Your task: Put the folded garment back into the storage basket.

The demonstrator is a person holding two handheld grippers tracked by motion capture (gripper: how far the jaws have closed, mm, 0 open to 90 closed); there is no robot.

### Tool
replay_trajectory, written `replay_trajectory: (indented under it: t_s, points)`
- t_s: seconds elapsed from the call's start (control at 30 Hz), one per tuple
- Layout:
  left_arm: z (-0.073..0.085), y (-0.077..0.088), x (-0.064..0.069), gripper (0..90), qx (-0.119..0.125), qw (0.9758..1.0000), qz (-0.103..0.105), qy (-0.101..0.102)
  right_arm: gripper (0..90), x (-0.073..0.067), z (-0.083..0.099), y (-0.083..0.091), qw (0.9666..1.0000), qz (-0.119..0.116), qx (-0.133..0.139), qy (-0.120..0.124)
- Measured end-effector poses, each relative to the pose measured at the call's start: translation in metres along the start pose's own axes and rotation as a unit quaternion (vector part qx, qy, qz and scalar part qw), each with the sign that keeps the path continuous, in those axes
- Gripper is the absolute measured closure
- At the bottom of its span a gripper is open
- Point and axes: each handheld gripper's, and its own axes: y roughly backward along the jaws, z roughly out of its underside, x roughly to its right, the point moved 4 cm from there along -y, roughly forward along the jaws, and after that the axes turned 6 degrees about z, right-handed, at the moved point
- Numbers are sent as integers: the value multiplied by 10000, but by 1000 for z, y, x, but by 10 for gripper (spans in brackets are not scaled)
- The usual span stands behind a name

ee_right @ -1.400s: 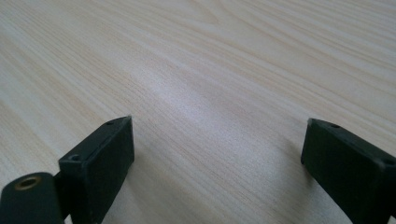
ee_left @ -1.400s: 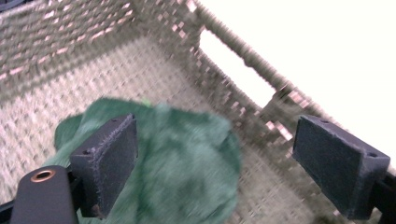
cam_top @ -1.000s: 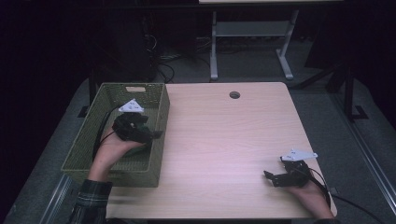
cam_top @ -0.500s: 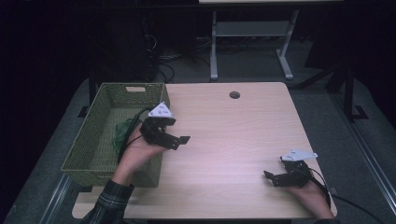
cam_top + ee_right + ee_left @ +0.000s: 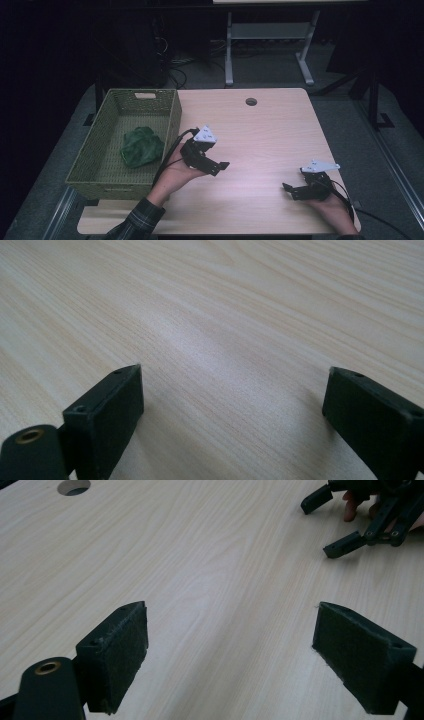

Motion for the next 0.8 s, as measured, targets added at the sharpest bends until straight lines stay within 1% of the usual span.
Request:
replay_trajectory:
  t_s: [0.03, 0.13, 0.17, 0.2, 0.23, 0.27, 0.33, 0.43, 0.5, 0.53, 0.57, 0.63, 0.73, 0.8]
  points:
    - [1, -4, 1, 140, -10, 10000, -19, -51, 92, 0, 0, 0, 10000, 0, -1, -1]
    - [7, -17, 4, 140, -46, 10000, 3, -42, 92, 0, 0, 0, 10000, -3, -5, -5]
    - [12, -25, 5, 140, -100, 9999, 0, -47, 92, 0, 0, 0, 10000, -1, -6, -5]
    - [15, -30, 5, 140, -127, 9999, -3, -58, 92, 0, 0, 0, 10000, 0, -5, -6]
    - [15, -30, 5, 140, -127, 9999, -3, -58, 92, 0, 0, 0, 10000, 0, -5, -6]
    - [18, -34, 6, 140, -139, 9999, -5, -44, 92, 0, 0, 0, 10000, -1, -5, -5]
    - [24, -42, 6, 140, -243, 9997, 71, -28, 92, 0, 0, 0, 10000, -1, -7, -4]
    - [32, -52, 5, 140, -328, 9994, 70, -7, 92, 0, 0, 0, 10000, 0, -6, -4]
    - [37, -59, 3, 140, -361, 9993, 43, 30, 92, 0, 0, 0, 10000, 0, -3, 1]
    - [44, -66, 0, 140, -460, 9989, -38, 12, 92, 0, 0, 0, 10000, -1, -6, -1]
    - [44, -66, 0, 140, -460, 9989, -38, 12, 92, 0, 0, 0, 10000, -1, -6, -1]
    - [49, -71, -2, 140, -501, 9987, -83, 1, 92, 0, 0, 0, 10000, 0, -7, -5]
    - [55, -75, -5, 140, -522, 9986, -105, 55, 92, 0, 0, 0, 10000, 0, -4, 1]
    - [59, -79, -6, 139, -543, 9984, -68, 129, 92, 0, 0, 0, 10000, -1, -7, -4]
